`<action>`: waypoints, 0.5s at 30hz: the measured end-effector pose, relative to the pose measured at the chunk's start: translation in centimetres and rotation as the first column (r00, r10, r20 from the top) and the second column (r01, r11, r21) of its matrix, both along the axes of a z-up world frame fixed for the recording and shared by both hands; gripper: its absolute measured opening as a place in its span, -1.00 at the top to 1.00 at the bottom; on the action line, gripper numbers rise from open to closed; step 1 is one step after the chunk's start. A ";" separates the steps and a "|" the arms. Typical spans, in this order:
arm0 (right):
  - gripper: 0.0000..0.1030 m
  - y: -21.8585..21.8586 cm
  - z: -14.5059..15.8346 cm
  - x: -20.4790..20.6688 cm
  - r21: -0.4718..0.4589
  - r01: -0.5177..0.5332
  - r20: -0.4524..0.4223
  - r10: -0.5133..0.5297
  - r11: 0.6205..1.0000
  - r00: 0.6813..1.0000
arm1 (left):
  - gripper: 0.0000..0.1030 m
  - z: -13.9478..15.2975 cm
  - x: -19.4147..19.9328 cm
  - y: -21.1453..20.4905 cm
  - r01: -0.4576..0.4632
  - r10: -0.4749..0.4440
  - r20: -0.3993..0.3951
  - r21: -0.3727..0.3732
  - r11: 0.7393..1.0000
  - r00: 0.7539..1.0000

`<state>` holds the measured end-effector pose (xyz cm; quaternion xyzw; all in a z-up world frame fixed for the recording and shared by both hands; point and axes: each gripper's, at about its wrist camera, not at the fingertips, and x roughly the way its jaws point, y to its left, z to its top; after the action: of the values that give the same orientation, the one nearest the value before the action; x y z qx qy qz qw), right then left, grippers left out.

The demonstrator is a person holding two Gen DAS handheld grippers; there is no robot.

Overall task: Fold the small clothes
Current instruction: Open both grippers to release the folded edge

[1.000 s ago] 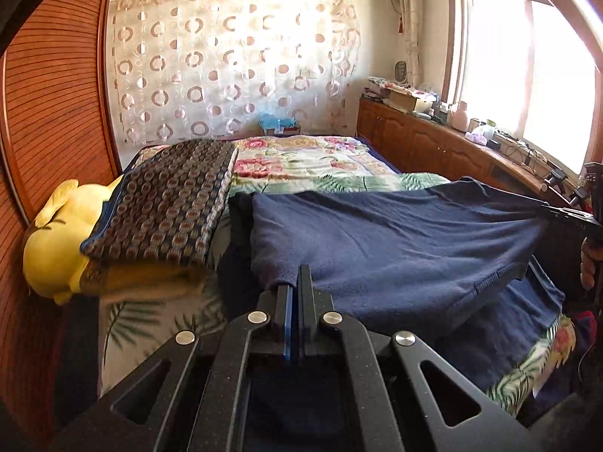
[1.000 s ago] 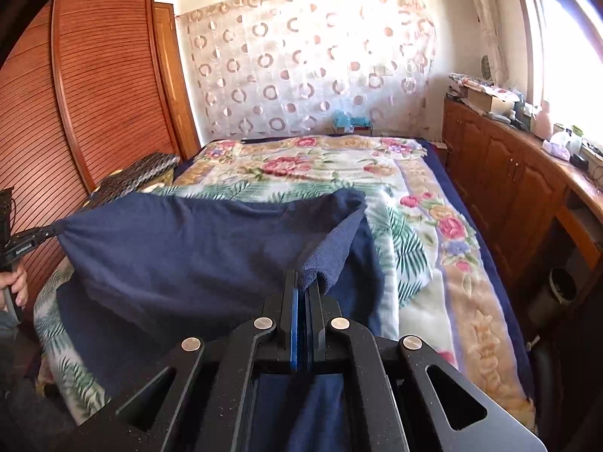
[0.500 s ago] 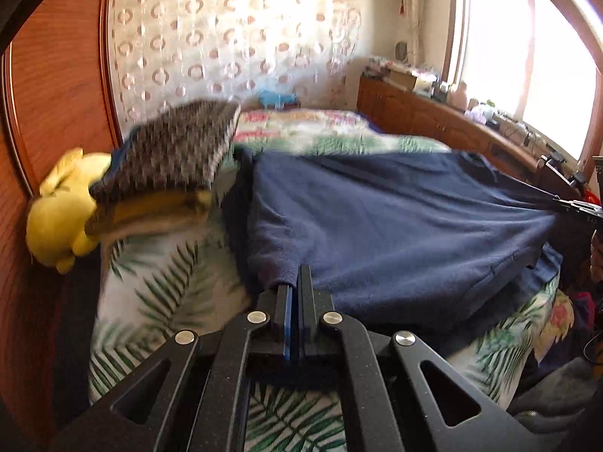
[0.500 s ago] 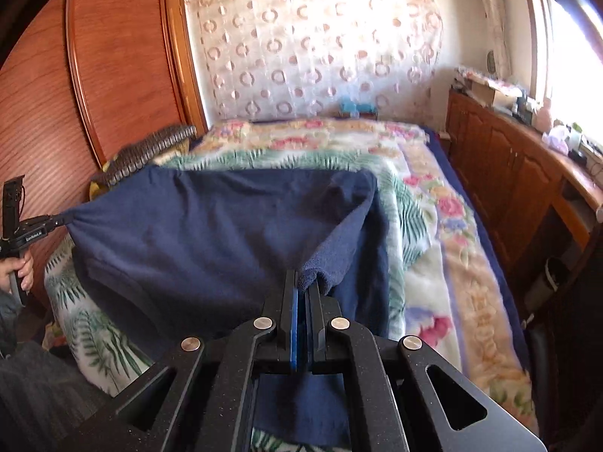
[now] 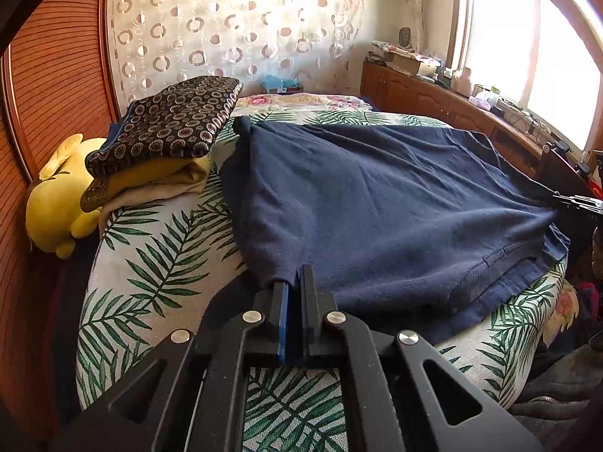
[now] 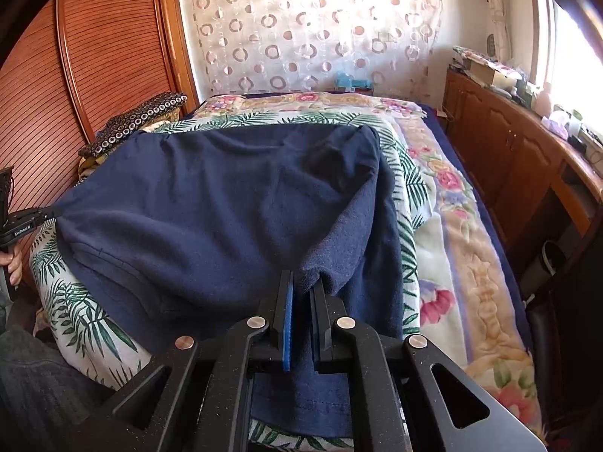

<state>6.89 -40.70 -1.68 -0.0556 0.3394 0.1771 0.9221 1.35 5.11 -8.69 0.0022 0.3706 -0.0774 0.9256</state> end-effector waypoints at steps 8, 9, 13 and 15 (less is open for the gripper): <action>0.57 0.3 1.4 -2.0 -0.042 0.012 0.055 -0.010 0.999 0.998 | 0.61 1.4 -0.6 0.5 -0.015 0.015 0.049 0.009 1.000 0.999; 0.56 0.3 1.5 -2.2 -0.044 0.012 0.060 -0.009 0.999 0.998 | 0.55 1.5 -0.7 0.5 -0.017 0.016 0.053 0.006 1.000 0.998; 0.53 0.4 1.7 -2.7 -0.042 0.012 0.072 -0.009 0.999 0.997 | 0.22 2.2 -1.1 0.7 -0.022 0.022 0.077 0.010 1.000 0.997; 0.50 0.4 1.5 -2.4 -0.041 0.017 0.078 -0.014 0.999 0.997 | 0.17 2.4 -1.1 0.9 -0.025 0.025 0.082 0.009 1.000 0.996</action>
<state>4.47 -40.30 -0.19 -0.0792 0.3074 0.1606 0.9346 0.21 6.02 -6.30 0.0052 0.3326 -0.0639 0.9409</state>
